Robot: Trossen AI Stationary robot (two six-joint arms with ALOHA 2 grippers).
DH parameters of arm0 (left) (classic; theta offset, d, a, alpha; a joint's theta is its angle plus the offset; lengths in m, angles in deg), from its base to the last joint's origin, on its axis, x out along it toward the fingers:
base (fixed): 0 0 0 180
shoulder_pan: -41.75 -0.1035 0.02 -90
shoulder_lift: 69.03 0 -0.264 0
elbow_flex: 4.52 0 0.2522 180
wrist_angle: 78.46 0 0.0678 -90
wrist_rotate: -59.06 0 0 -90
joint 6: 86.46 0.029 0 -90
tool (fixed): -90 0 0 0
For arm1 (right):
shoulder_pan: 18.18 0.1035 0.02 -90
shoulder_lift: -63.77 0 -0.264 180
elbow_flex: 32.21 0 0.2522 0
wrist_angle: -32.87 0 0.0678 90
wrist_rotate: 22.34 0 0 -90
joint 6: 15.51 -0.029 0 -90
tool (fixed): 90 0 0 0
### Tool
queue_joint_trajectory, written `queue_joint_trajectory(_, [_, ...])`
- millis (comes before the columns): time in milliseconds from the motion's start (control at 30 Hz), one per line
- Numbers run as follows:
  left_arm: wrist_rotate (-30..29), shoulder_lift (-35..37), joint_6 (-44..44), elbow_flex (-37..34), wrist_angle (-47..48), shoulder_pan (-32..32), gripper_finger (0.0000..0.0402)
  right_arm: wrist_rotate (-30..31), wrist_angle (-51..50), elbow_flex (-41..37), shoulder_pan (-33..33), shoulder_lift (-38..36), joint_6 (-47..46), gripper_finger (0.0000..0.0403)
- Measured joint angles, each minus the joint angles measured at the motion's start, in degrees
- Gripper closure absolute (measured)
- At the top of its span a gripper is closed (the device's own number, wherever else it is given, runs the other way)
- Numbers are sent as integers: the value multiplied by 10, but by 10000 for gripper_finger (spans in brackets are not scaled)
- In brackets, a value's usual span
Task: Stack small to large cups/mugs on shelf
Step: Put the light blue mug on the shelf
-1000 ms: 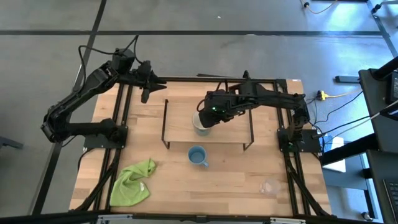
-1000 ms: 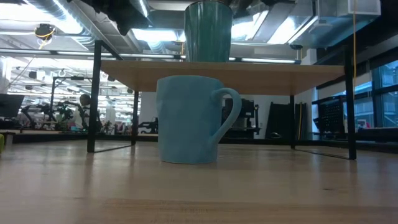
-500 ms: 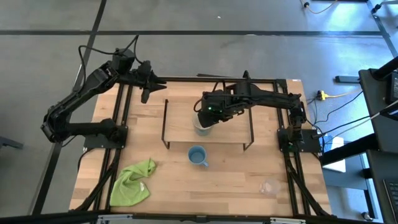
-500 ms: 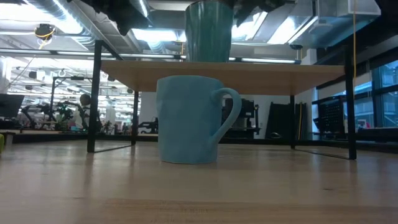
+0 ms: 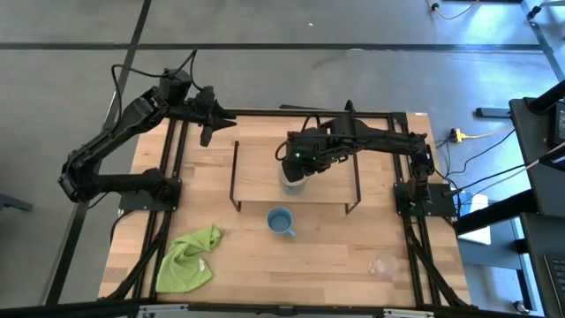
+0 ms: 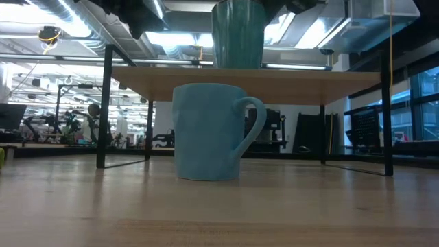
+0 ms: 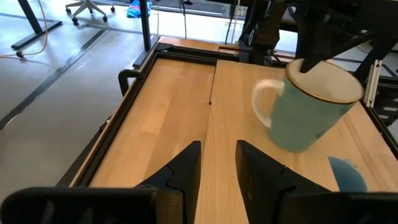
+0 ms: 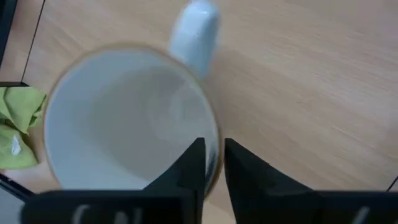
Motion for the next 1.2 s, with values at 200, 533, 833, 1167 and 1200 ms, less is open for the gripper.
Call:
queue_joint_trajectory(200, [0, 0, -1, 0, 0, 0, 307, 0, -1, 0, 0, 0, 9, 377])
queue_joint_trajectory(533, [29, 0, 20, 0, 31, 0, 307, 16, -2, 0, 0, 0, -16, 373])
queue_joint_trajectory(833, [28, 2, 45, 0, 27, 0, 307, 27, -1, 0, 0, 0, -17, 374])
queue_joint_trajectory(1167, [28, 2, 56, 0, 27, 0, 307, 30, 0, 18, 1, -27, -33, 375])
queue_joint_trajectory(1200, [28, 2, 58, 0, 27, 0, 307, 30, 0, 17, 1, -33, -33, 376])
